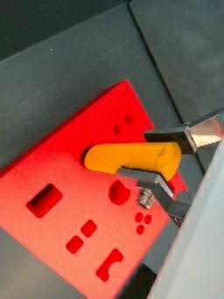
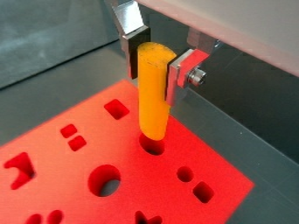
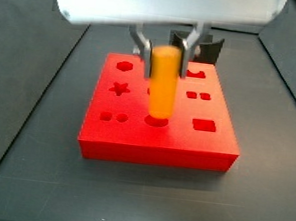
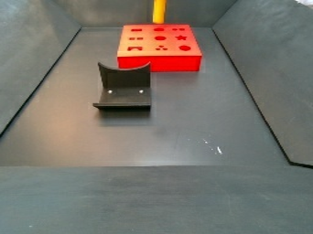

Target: Insert the oval object.

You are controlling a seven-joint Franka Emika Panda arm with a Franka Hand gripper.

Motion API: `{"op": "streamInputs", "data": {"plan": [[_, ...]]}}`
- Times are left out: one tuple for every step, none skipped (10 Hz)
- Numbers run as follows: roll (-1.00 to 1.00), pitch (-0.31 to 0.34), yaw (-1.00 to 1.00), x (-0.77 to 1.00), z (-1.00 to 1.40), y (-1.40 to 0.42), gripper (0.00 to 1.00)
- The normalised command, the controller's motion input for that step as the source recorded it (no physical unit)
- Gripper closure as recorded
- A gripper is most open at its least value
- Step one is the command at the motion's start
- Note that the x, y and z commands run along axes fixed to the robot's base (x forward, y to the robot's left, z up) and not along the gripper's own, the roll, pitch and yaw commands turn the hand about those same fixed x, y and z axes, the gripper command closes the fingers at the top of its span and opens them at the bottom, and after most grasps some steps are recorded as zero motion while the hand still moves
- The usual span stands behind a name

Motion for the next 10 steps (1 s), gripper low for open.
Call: {"op": "streamInputs", "data": {"plan": [[0.0, -0.054, 0.0, 0.22, -0.4, 0.0, 1.0], [0.0, 0.0, 0.0, 0.0, -0.24, 0.0, 1.0], [0.02, 0.0, 0.0, 0.0, -0.22, 0.0, 1.0], [0.02, 0.0, -0.13, -0.19, -0.22, 0.0, 1.0], [0.0, 0.0, -0.17, -0.2, -0.09, 0.0, 1.0], [0.0, 0.0, -0.09, -0.03, -0.05, 0.0, 1.0], [0.0, 0.0, -0.05, -0.02, -0.09, 0.0, 1.0], [0.0, 0.0, 0.0, 0.0, -0.08, 0.0, 1.0], [0.0, 0.019, 0.0, 0.05, 0.0, 0.0, 1.0], [0.17, 0.103, 0.0, 0.09, -0.47, -0.1, 1.0]]}}
